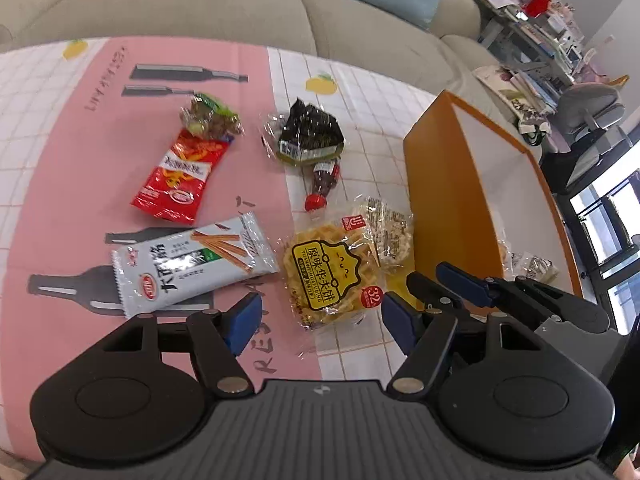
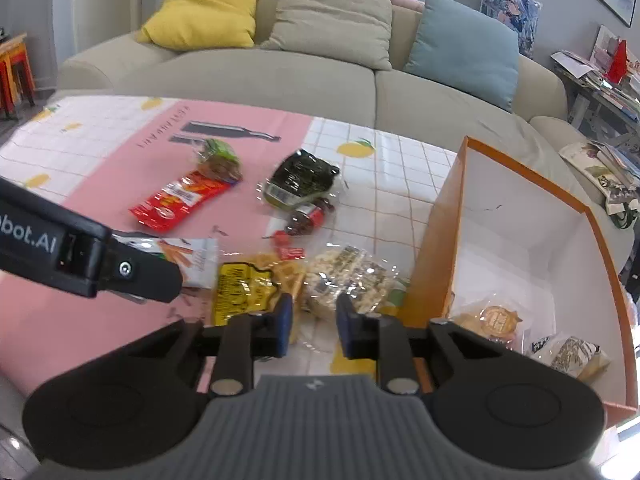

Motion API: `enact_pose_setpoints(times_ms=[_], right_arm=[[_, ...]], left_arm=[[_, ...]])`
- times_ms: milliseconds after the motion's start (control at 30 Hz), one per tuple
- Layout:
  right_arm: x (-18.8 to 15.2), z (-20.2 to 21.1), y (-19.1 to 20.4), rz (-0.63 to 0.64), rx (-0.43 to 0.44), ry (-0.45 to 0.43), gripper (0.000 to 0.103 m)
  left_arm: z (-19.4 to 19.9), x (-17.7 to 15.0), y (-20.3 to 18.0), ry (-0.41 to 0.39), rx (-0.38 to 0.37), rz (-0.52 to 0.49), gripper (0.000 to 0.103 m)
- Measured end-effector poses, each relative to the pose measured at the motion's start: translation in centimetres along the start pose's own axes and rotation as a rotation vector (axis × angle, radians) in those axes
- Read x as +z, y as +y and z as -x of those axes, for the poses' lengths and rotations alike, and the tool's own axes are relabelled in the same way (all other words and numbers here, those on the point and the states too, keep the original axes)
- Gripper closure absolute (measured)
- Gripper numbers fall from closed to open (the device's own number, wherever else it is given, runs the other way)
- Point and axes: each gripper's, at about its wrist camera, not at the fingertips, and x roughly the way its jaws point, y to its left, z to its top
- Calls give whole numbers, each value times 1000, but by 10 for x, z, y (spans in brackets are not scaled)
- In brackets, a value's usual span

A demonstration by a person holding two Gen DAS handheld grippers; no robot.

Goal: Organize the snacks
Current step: 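Withdraw both tools from the box back over the table, then grasp the yellow-labelled waffle pack with the left tool while the right tool grasps the clear rice-cracker pack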

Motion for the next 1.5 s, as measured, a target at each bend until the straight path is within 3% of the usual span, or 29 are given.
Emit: enact_pose_setpoints(times_ms=[433,533,700,867,967,1033,1100,1300,1400,1500], right_arm=[[-21,-22,-35,-114,-107,114,83],[-25,-26,-47,-145,-104,126,78],[-27,-31,-48,-170,-46,126,57],[-27,-42,-45,-176,-19,133,57],[-29,-46,-45,-195,-7,142,55],[-29,-46,-44,-212,2,137,48],[-28,-45,-40,-219,-7,121,42],[-19,-44,-32,-293,-37,74,28],[-12,-51,-25,-357,-73,63,16],[-4,-62,-16,-413,-141,63,10]], left_arm=[[-48,11,-21,27,51,83,12],[-61,12,-28,36,100,82,11],[-80,10,-36,64,143,87,11],[-91,10,-32,72,169,107,11],[-89,11,-29,60,149,103,20],[-84,11,-30,53,157,84,26],[-74,12,-28,40,150,86,36],[-39,22,-12,-32,158,94,38],[-30,27,-2,-66,200,80,38],[-26,31,12,-78,244,96,38]])
